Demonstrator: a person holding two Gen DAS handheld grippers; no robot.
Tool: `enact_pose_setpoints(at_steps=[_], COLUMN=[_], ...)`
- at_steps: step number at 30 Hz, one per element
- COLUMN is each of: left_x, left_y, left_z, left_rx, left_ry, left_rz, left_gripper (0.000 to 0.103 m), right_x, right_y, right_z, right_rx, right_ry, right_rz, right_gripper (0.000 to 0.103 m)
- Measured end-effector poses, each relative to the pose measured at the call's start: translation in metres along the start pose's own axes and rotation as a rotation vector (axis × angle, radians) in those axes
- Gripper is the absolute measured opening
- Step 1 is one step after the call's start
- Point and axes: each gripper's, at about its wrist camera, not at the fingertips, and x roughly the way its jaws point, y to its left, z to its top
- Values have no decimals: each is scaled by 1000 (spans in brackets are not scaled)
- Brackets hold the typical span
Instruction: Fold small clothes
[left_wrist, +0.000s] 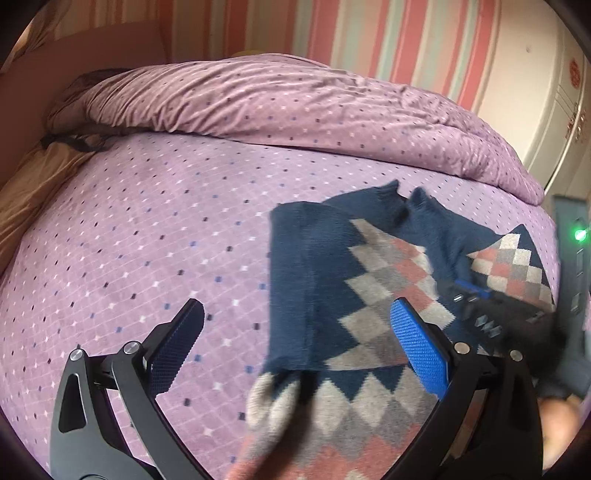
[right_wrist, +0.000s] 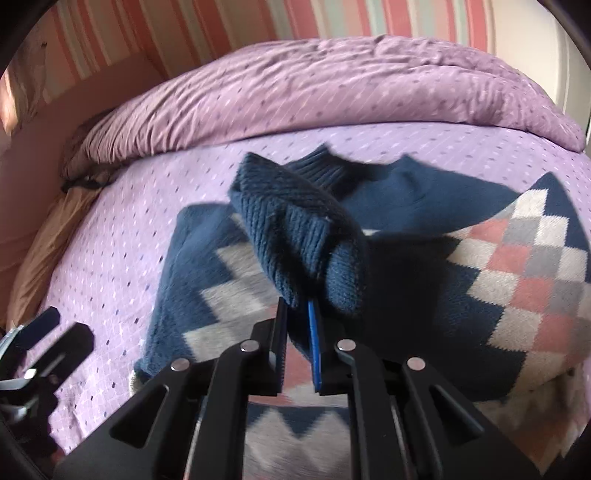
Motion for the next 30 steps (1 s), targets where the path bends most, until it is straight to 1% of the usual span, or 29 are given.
enact_pose_setpoints(at_steps=[4, 7, 10, 11, 12, 13, 15, 16, 17, 18, 19, 20, 21, 22, 23, 24, 25, 27, 29, 30], left_x=[-1, -6, -13, -15, -15, -15, -14, -14, -14, -15, -14, -13, -13, -10, -8, -3, 2, 16, 32, 38], left_y=[9, 10, 8, 7, 6, 5, 4, 4, 4, 3, 3, 2, 2, -1, -4, -9, -14, -26, -41, -46], left_z=[-1, 0, 3, 4, 5, 6, 7, 7, 6, 6, 6, 6, 5, 5, 5, 4, 3, 2, 2, 2], left_rx=[-6, -5, 9, 14, 16, 19, 20, 18, 17, 18, 18, 15, 9, 0, -5, -14, -17, -22, -20, -18], left_ry=[4, -3, -22, -26, -27, -26, -19, -15, -15, -17, -18, -14, -10, -6, -2, 0, 3, 21, 41, 39], left_rz=[21, 19, 26, 26, 26, 27, 34, 33, 31, 27, 28, 28, 21, 14, 6, -17, -19, -5, -26, -27], left_gripper=[100, 100, 100, 100, 100, 100, 100, 100, 100, 100, 100, 100, 100, 100, 100, 100, 100, 100, 100, 100], right_x=[19, 29, 24, 23, 27, 34, 43, 43, 40, 35, 26, 12, 3, -11, -19, -26, -29, -34, -44, -47], right_y=[22, 26, 28, 33, 40, 44, 42, 40, 38, 36, 35, 33, 31, 26, 21, 13, 7, -10, -26, -33], right_z=[-6, -9, -4, -4, -5, -5, -11, -13, -15, -17, -18, -20, -21, -24, -25, -27, -28, -29, -32, -33], right_rx=[-19, -9, 50, 41, 21, 6, 11, 10, 10, 10, 3, -14, -27, -41, -47, -52, -52, -44, -51, -52], right_ry=[33, 60, 36, 35, 49, 75, 103, 100, 90, 81, 60, 17, -15, -60, -78, -81, -80, -90, -112, -123], right_rz=[-14, -18, 1, 2, -2, -6, 5, 27, 75, 128, 164, 176, 168, 154, 153, 145, 135, 87, 34, 13], right_gripper=[12, 12, 12, 12, 12, 15, 17, 26, 36, 54, 65, 70, 79, 83, 84, 84, 84, 84, 84, 84])
